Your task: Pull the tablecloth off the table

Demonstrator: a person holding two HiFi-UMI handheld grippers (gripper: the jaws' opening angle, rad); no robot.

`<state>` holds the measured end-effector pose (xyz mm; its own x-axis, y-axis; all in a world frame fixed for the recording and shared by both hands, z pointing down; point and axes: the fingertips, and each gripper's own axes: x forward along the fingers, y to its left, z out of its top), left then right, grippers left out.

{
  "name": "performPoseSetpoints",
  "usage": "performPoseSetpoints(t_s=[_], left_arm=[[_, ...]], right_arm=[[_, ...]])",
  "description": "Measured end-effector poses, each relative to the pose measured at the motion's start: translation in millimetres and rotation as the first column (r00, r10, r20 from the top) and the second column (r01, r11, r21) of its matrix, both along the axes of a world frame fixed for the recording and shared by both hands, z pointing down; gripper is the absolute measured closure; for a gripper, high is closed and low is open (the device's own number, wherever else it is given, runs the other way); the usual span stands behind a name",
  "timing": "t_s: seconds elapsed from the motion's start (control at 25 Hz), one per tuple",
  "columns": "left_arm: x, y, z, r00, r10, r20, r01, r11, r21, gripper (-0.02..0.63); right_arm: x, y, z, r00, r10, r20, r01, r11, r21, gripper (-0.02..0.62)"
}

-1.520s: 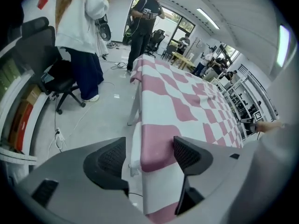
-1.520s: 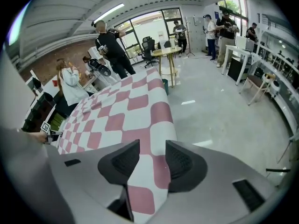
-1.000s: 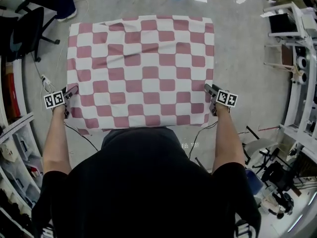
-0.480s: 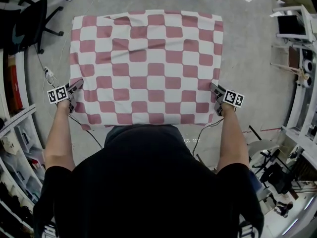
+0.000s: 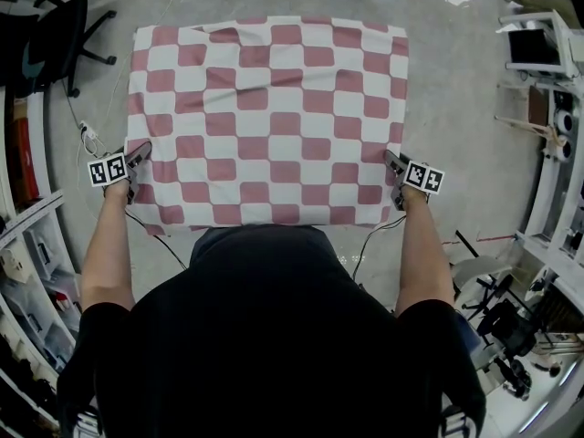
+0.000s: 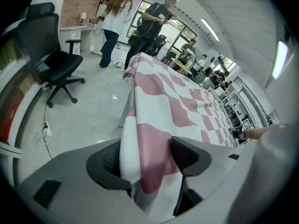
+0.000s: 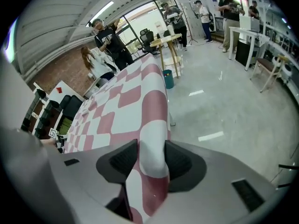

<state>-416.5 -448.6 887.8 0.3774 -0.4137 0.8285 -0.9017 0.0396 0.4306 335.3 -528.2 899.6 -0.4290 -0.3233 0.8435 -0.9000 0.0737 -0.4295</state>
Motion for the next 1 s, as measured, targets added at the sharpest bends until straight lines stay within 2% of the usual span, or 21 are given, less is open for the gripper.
performPoseSetpoints(t_s=[0.2, 0.36, 0.48, 0.84, 1.0], left_arm=[[-6.0, 1.1, -14.6, 0.990, 0.023, 0.139, -0.031, 0.998, 0.057, 0.325], [-10.8, 7.2, -23.2, 0.985, -0.016, 0.174, -0.001, 0.995, 0.099, 0.372], [-9.9, 8.6, -30.1, 0.985, -0.008, 0.175, -0.012, 0.993, 0.115, 0.424], [2.8, 12.0, -40.2, 0.987, 0.019, 0.161, -0.039, 0.991, 0.126, 0.538], [6.5, 14.5, -43.8, 0.990, 0.026, 0.141, -0.044, 0.991, 0.125, 0.554]], right_arm=[[0.7, 2.5, -7.5, 0.988, -0.055, -0.146, 0.063, 0.997, 0.052, 0.419], [9.6, 6.8, -13.0, 0.971, -0.052, -0.232, 0.072, 0.994, 0.077, 0.486], [14.5, 9.7, -15.6, 0.973, -0.030, -0.230, 0.050, 0.996, 0.080, 0.521], [11.9, 12.4, -21.4, 0.965, -0.040, -0.259, 0.064, 0.994, 0.085, 0.555], [10.4, 15.7, -24.8, 0.961, -0.057, -0.270, 0.078, 0.994, 0.070, 0.561]])
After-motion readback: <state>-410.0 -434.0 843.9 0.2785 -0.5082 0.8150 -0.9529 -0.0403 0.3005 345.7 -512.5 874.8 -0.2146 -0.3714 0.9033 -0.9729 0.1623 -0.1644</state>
